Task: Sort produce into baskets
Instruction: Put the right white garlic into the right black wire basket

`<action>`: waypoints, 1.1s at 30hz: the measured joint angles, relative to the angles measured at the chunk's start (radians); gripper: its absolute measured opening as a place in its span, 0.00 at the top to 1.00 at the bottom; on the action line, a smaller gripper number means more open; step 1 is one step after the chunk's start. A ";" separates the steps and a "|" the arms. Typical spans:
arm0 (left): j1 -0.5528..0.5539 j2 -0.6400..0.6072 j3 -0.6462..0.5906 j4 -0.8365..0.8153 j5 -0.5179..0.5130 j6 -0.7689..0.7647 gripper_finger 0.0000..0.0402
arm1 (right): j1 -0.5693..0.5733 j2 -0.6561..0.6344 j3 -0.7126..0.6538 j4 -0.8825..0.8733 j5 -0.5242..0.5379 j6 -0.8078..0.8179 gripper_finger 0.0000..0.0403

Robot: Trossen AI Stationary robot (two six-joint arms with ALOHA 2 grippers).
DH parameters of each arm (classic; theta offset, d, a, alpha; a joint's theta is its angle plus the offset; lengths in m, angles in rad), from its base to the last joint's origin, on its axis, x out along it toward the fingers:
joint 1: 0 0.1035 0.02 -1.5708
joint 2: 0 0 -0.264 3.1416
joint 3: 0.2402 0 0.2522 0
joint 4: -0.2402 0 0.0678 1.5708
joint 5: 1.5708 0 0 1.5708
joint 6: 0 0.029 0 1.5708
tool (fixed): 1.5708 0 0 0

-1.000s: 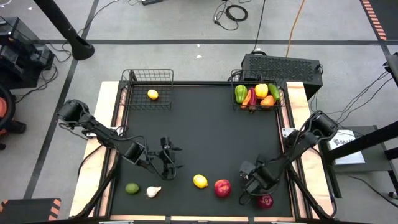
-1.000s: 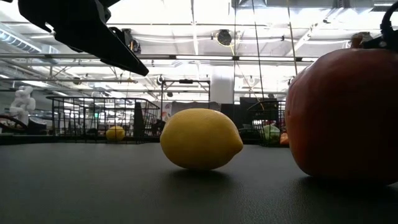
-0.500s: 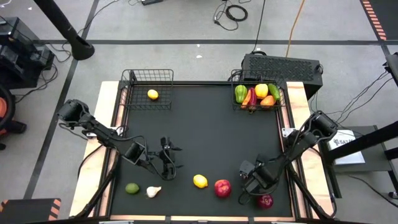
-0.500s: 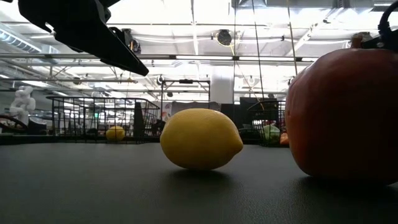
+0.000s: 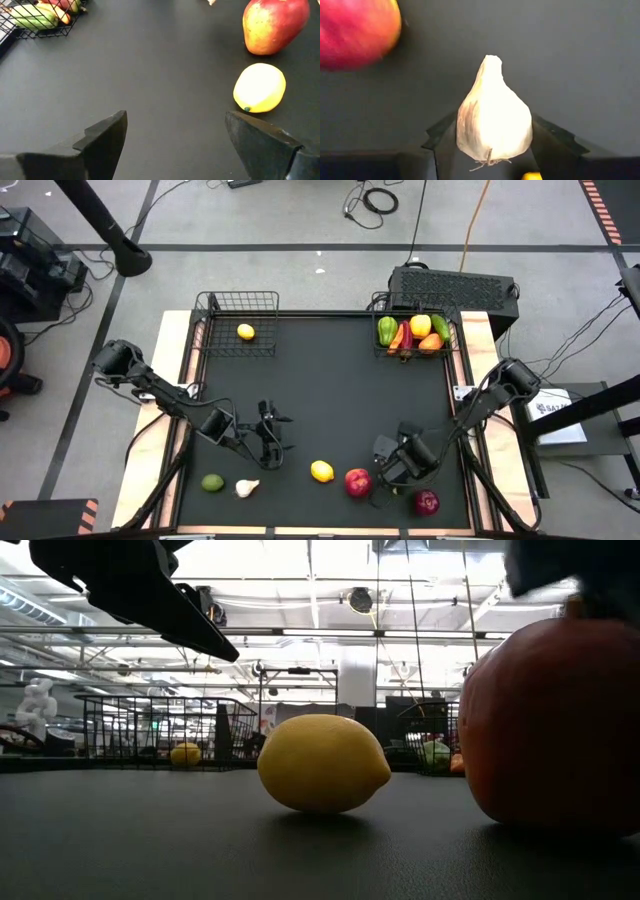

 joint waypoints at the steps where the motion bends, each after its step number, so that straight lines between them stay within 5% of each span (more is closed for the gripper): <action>1: 0.000 0.000 0.000 0.000 0.000 0.000 0.15 | -0.011 0.000 0.025 -0.025 0.018 -0.025 0.48; 7: 0.000 0.000 0.000 -0.009 0.000 0.000 0.15 | -0.100 0.000 0.201 -0.234 0.203 -0.211 0.46; 17: -0.001 0.000 0.000 -0.016 0.000 -0.003 0.15 | -0.362 -0.017 0.367 -0.357 0.840 -0.510 0.46; 27: -0.012 0.000 0.000 -0.016 0.002 -0.010 0.15 | -0.862 -0.026 0.315 -0.316 0.855 -0.658 0.46; 33: -0.025 0.000 0.000 -0.018 0.004 -0.011 0.15 | -1.114 -0.026 0.223 -0.095 0.650 -0.853 0.46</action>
